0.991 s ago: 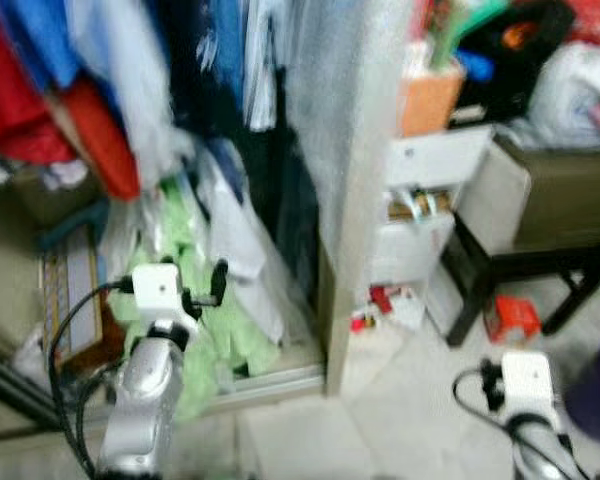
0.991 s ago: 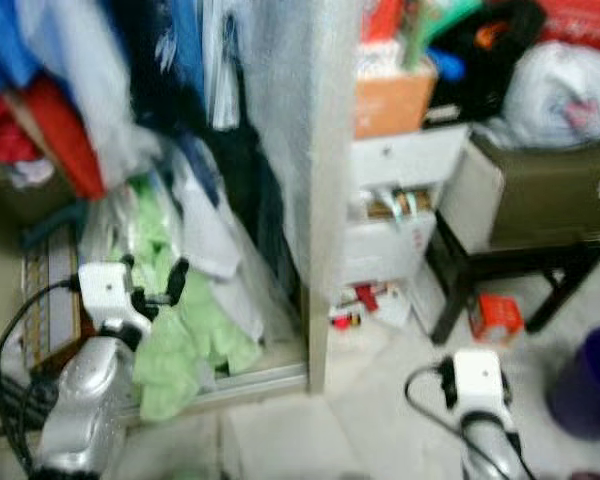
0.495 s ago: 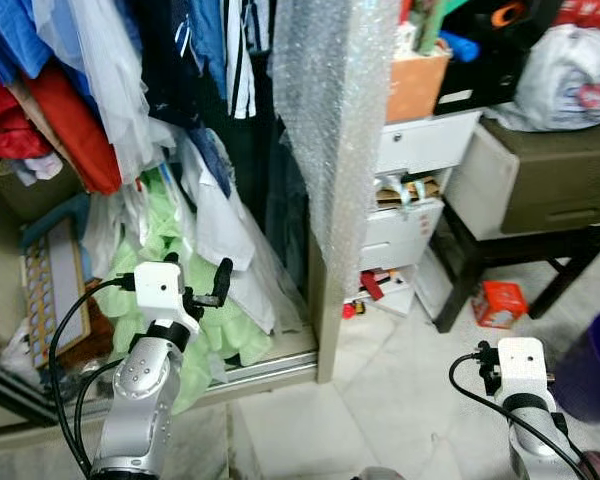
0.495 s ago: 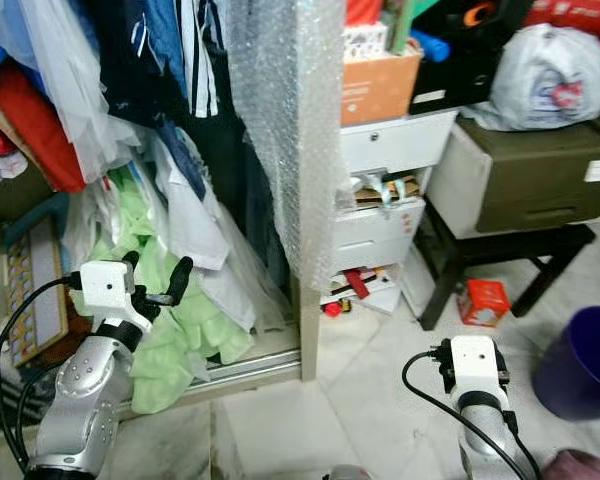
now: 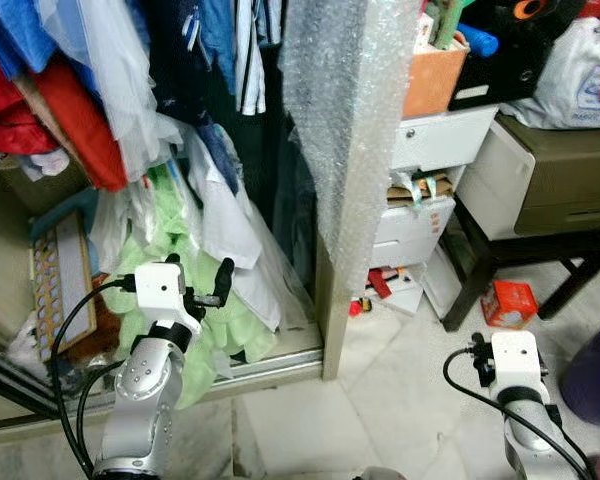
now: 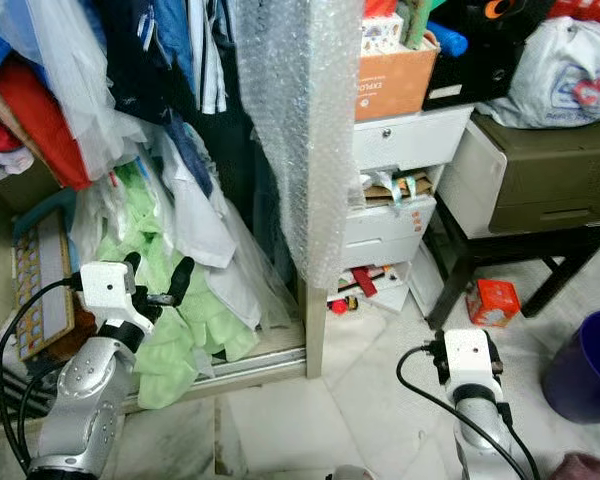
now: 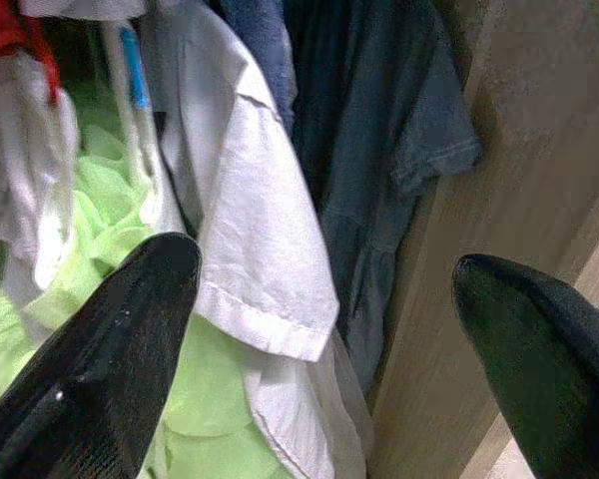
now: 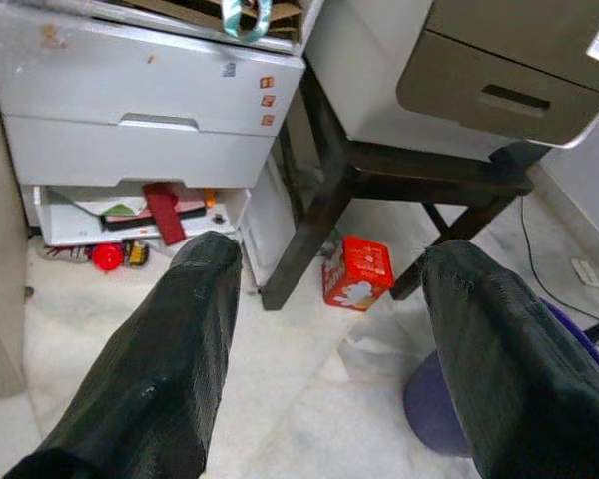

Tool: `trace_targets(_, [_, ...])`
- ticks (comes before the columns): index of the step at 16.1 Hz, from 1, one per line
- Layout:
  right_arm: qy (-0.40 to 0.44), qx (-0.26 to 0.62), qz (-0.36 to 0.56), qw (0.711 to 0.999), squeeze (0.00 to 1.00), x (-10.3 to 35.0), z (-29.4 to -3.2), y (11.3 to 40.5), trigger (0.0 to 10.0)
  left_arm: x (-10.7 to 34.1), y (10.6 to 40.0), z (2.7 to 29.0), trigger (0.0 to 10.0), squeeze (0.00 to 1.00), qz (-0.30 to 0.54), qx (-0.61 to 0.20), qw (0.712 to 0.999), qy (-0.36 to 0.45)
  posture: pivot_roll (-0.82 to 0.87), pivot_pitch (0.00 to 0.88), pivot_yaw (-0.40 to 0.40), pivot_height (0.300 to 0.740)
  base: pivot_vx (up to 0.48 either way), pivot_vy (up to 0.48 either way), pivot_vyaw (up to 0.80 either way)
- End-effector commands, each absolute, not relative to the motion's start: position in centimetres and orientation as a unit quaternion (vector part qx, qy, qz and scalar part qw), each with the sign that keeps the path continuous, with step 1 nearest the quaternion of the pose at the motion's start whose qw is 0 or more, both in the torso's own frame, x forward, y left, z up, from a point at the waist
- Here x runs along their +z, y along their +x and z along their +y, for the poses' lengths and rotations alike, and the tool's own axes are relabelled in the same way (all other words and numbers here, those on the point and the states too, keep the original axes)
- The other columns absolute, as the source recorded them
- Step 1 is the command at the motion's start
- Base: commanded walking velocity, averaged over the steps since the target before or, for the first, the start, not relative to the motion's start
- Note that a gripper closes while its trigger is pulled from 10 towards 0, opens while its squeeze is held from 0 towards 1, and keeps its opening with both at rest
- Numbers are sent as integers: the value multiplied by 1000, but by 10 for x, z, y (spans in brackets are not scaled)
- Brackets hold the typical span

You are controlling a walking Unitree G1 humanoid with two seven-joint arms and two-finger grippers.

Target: Clean up the room

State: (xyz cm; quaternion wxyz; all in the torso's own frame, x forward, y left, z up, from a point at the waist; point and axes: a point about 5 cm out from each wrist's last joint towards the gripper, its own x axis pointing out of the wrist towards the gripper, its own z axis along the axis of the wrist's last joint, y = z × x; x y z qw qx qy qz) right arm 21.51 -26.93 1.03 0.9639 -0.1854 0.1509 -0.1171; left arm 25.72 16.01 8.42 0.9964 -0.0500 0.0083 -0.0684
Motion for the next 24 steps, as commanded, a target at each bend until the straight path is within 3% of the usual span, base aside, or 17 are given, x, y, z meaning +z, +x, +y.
trace_targets(1, [-186,-114,157,963,0,7,-270,213,10000,84,256,161,10000,0,11,-69,997,-44,-90,0,43,740,0,0,-613])
trace_targets(8, [-187,-108,154,964,0,6,-269,214,10000,87,254,158,10000,0,2,-91,995,-47,-90,0,44,740,0,0,-59])
trace_targets(16, [-201,-90,146,964,0,7,-265,215,10000,87,254,156,10000,0,0,-98,994,-54,-92,0,44,740,323,0,102])
trace_targets(24, [-206,-84,143,964,0,7,-266,216,10000,83,255,160,10000,0,16,-55,997,-58,-92,0,39,740,86,0,0])
